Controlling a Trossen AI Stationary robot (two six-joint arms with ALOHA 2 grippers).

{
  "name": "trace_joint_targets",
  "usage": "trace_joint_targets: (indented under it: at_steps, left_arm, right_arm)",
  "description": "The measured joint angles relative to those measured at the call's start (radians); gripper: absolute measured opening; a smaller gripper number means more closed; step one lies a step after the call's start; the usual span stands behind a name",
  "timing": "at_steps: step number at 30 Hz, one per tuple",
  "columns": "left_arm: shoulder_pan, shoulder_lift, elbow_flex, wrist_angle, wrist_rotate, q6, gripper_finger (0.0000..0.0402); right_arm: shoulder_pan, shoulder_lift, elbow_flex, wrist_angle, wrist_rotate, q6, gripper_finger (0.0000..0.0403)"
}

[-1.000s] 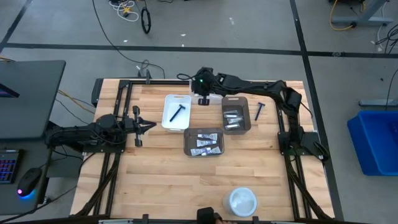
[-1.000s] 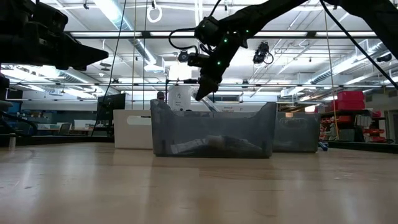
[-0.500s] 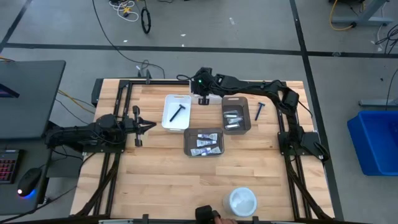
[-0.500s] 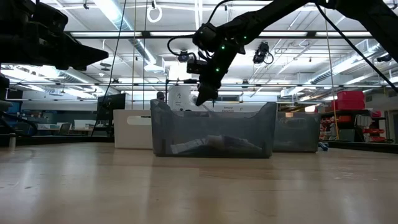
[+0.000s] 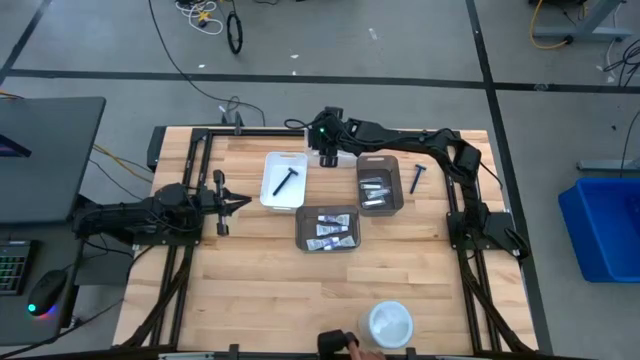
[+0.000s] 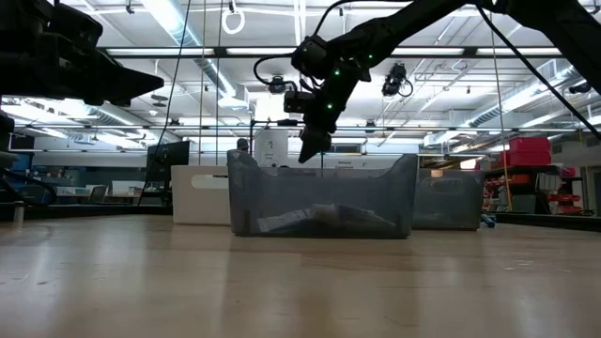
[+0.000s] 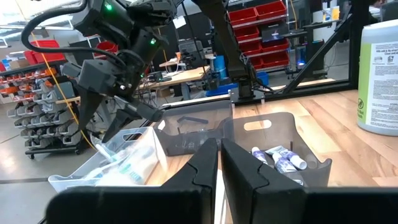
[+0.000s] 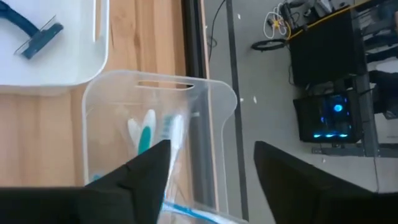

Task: Pick & Place Travel size toiletries
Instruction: Put the blue razor into the white bin

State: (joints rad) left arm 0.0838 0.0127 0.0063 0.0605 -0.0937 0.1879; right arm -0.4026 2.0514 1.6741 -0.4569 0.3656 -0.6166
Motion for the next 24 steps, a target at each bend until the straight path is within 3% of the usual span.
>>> trace_joint_targets:
  at_steps: [4,9,15,24]
  left_arm:
    - [0.000,0.000,0.000,0.000,0.000,0.000,0.0027]
    - [0.000,0.000,0.000,0.000,0.000,0.000,0.0027]
    - [0.000,0.000,0.000,0.000,0.000,0.000,0.0027]
    - [0.000,0.000,0.000,0.000,0.000,0.000,0.0027]
  right_arm:
    - [0.006,-0.015,0.000,-0.018,0.000,0.025,0.0271]
    - [0.012,-0.071,0.000,-0.042,0.000,0.039,0.0281]
    - [0.012,-0.159,0.000,-0.145,-0.040,0.144,0.0265]
    - [0.011,-0.299,-0.034,-0.354,-0.211,0.237,0.0241]
